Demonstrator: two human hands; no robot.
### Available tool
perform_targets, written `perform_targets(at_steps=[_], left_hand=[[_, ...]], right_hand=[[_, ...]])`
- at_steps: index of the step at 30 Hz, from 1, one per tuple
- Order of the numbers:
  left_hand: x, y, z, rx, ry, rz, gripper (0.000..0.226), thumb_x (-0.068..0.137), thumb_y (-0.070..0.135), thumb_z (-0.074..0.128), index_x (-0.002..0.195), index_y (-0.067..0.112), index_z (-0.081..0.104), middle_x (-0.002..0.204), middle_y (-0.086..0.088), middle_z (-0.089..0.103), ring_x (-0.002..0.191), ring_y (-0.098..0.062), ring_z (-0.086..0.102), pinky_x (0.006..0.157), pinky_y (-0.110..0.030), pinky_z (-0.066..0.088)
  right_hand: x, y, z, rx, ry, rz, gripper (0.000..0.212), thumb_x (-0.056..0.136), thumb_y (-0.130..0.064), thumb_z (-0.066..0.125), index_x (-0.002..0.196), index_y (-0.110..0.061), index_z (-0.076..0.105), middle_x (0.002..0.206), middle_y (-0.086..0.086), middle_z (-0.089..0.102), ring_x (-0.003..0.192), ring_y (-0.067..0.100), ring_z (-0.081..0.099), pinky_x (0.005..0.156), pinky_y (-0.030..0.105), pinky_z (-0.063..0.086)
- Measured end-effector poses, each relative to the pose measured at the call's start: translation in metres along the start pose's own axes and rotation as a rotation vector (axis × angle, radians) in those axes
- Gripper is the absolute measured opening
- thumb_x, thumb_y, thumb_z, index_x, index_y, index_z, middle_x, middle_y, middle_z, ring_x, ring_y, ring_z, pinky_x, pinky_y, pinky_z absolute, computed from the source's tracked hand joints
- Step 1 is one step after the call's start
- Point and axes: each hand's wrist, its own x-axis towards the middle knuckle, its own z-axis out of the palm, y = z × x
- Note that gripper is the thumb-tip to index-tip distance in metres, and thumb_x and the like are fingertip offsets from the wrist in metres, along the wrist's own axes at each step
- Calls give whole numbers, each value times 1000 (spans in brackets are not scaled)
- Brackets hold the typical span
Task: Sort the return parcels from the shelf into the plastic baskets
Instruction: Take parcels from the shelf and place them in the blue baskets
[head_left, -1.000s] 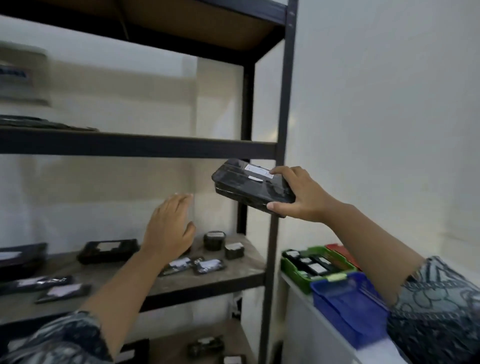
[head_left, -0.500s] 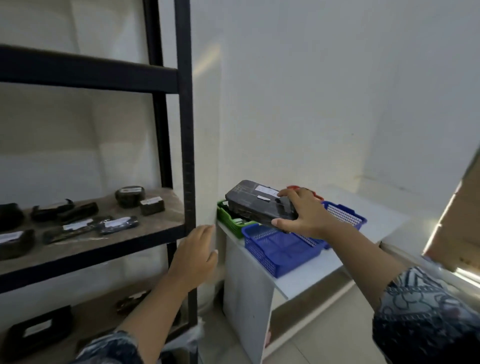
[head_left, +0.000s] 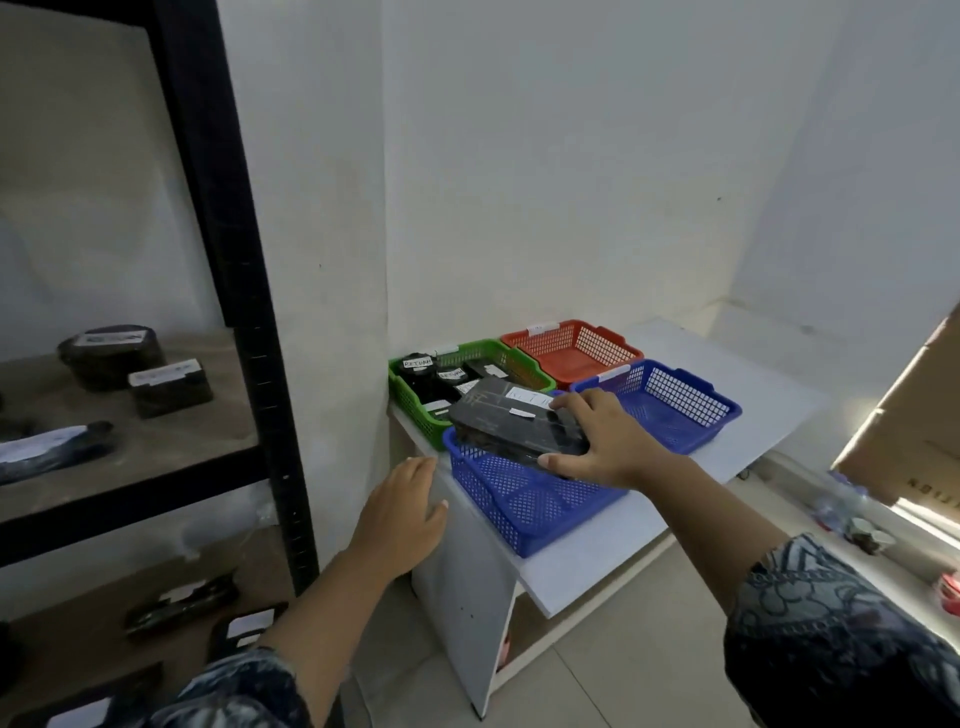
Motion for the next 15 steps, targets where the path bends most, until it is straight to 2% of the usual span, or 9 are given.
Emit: perform_targets(at_steps=[9,15], left_hand=[[59,-17,74,-36,-81,-204,56,95,27,45,146,10,26,148,-7,32,135,-20,29,108,-29,26],[107,-19,111,-106,25,-443,51,97,23,44,144,8,30,147,-8,34,134,-22,31,107,-31,26]], right_hand=[[61,89,59,51,-164,24,93,59,-84,44,135,-31,34,126,4,39,111,20,42,92,31,43],[117,152,101,20,-303,-114,86,67,-73,58,136,-27,35,126,6,37,116,22,39,96,35,44]])
